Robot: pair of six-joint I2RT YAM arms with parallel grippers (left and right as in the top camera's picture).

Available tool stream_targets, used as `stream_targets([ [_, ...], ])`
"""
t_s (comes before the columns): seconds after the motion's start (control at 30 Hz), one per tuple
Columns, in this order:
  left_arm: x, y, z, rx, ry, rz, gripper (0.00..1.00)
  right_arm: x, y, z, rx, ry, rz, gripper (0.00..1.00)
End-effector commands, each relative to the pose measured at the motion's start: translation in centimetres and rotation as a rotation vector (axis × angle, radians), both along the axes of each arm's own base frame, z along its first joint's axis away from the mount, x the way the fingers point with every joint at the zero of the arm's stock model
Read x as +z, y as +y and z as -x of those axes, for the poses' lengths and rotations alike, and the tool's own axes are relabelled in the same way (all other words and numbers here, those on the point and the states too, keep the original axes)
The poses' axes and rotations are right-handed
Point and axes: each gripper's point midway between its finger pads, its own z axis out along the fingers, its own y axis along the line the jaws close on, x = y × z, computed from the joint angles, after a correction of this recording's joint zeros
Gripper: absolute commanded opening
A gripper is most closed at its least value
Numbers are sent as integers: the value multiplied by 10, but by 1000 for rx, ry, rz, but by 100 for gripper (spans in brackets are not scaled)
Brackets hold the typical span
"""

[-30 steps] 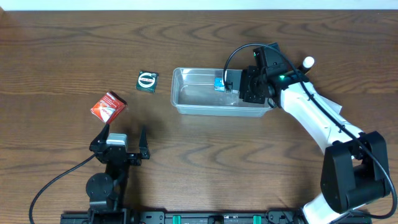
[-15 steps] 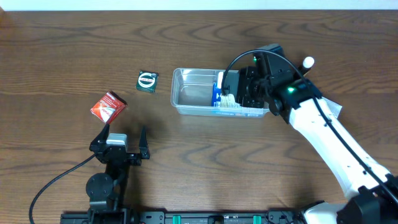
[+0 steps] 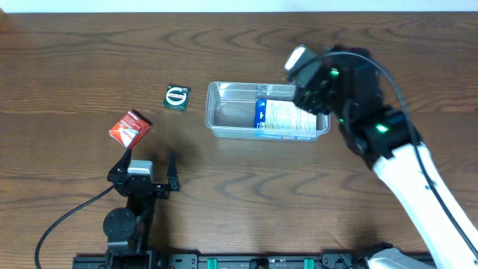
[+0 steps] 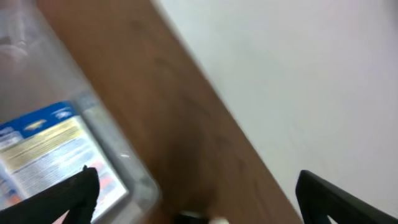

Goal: Pack container
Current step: 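Release the blue box in the container and lift the right gripper, then move the right gripper to the white-green medicine box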

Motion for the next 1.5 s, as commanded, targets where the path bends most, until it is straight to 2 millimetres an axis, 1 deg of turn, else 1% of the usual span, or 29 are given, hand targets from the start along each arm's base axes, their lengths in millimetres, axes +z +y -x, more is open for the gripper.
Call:
stream_targets([
  [0.0,-16,-2,1,-10,47,5,98,18,-55,-1,-297,-15,-169,99],
  [0.1,-16,-2,1,-10,47,5,98,2,-96,6,-499,61,-300,99],
  [0.17,-16,-2,1,-10,47,5,98,-16,-125,17,-649,135,-368,99],
  [0.23,-16,-2,1,-10,47,5,98,-33,-155,33,-830,204,-454,99],
  [0.27,-16,-2,1,-10,47,5,98,-40,-167,40,-907,229,-501,99],
  [0.33,-16,-2,1,-10,47,5,98,-51,-182,52,-1002,292,-602,99],
  [0.4,-16,-2,1,-10,47,5,98,-58,-185,60,-1020,362,-686,99],
  [0.5,-16,-2,1,-10,47,5,98,-62,-182,65,-993,439,-781,99],
  [0.53,-16,-2,1,-10,47,5,98,-62,-182,65,-987,447,-798,99],
  [0.63,-16,-2,1,-10,47,5,98,-62,-189,64,-1008,430,-807,99],
  [0.7,-16,-2,1,-10,47,5,98,-63,-201,63,-1111,397,-855,99],
  [0.77,-16,-2,1,-10,47,5,98,-70,-217,64,-1243,365,-893,99],
  [0.87,-16,-2,1,-10,47,5,98,-87,-242,69,-1468,323,-929,99],
  [1.0,-16,-2,1,-10,47,5,98,-116,-256,68,-1627,348,-956,99],
  [1.13,-16,-2,1,-10,47,5,98,-148,-263,65,-1738,399,-971,99],
  [1.3,-16,-2,1,-10,47,5,98,-183,-264,60,-1851,445,-989,98],
  [1.37,-16,-2,1,-10,47,5,98,-195,-265,57,-1894,451,-1003,96],
  [1.47,-16,-2,1,-10,47,5,98,-209,-265,50,-1915,460,-1026,96],
])
